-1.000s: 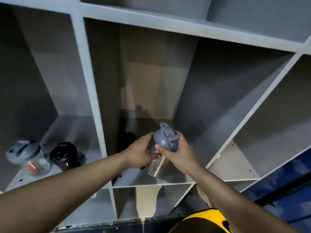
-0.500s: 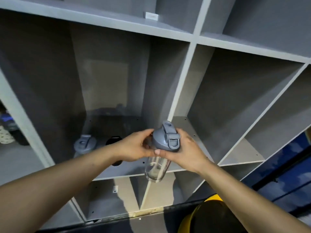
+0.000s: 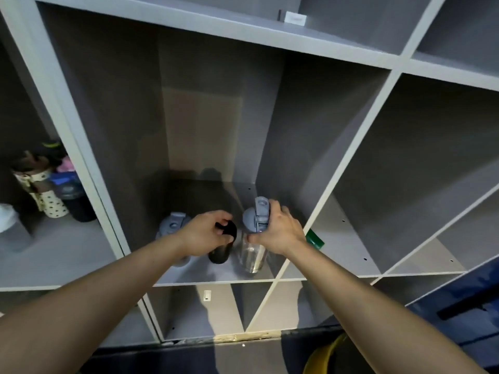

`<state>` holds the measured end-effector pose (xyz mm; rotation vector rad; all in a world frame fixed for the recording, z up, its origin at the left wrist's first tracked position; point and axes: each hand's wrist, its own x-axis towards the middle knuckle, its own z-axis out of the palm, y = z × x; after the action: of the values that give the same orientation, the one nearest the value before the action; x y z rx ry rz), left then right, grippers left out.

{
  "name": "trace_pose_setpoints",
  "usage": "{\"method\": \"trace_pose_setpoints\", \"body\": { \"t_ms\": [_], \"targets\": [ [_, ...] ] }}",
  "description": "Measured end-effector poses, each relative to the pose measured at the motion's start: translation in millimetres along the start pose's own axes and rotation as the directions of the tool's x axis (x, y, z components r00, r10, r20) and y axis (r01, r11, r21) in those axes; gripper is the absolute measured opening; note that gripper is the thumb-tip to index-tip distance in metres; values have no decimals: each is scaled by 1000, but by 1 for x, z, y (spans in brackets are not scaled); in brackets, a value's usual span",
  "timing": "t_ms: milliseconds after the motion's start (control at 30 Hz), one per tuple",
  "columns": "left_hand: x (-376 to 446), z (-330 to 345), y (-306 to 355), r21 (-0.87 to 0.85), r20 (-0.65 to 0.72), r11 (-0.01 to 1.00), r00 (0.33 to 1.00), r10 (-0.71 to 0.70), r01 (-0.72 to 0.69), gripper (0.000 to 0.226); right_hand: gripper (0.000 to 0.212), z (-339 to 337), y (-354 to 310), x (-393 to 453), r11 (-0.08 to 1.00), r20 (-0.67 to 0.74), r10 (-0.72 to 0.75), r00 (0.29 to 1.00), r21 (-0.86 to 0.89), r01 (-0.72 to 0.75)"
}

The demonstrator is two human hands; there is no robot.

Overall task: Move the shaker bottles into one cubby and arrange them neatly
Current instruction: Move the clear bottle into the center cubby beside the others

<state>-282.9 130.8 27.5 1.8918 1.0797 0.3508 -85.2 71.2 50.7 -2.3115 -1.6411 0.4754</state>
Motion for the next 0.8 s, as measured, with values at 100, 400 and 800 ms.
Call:
{"method": "trace_pose_setpoints", "body": {
  "t_ms": [100,400,800],
  "targets": [
    [11,-4,-14,-23,-21,999,999,-38,38,42,122,12,8,28,997,80,79,994,-16,-78],
    [48,-4,-26,-16,-87,996,992,-88,87,24,105,55,40,76,990,137,139,981,-30,-136],
    [67,4,-29,-37,-79,991,989,-128,125,25,102,74,52,100,996,138,91,986,-13,-90]
  ]
}}
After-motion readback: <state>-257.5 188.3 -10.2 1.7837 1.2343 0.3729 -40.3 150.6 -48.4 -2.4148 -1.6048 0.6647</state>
